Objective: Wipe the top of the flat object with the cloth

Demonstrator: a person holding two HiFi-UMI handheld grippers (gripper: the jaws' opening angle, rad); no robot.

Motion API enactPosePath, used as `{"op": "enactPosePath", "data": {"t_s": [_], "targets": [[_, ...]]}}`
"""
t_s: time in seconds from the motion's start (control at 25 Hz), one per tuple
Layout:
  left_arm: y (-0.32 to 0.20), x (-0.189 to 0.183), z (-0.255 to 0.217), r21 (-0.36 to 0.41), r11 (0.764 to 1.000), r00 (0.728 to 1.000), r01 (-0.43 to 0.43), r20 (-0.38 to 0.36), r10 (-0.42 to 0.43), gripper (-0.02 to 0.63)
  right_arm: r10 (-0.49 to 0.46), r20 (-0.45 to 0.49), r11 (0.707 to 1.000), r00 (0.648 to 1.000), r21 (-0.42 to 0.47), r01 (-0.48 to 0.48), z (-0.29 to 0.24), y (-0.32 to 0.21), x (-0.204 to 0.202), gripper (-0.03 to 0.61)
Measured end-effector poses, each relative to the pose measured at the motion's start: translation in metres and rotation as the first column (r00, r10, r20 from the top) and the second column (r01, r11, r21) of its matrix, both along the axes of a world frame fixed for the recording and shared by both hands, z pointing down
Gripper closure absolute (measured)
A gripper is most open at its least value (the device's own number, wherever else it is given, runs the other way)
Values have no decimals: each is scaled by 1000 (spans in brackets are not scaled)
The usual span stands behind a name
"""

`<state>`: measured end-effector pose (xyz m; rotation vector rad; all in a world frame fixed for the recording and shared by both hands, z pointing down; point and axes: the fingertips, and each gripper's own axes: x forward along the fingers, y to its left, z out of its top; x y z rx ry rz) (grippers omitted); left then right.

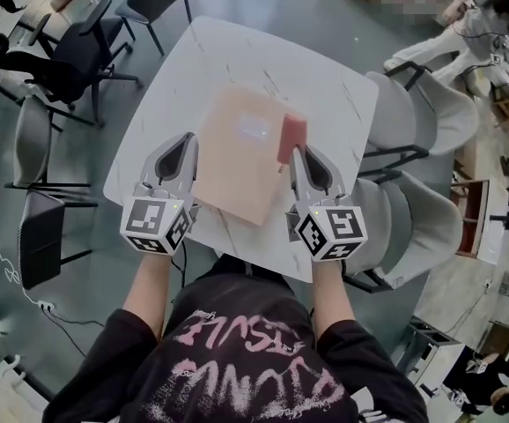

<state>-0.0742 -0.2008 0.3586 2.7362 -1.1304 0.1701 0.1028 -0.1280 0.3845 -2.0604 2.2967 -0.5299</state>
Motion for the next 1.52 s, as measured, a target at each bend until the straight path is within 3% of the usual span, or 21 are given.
{"op": "enactPosePath", "data": {"t_s": [1.52], "targets": [[0,6,70,-126,992,1000,27,13,-25,614,-57,62,979,996,-191,67,81,-4,-15,529]]}}
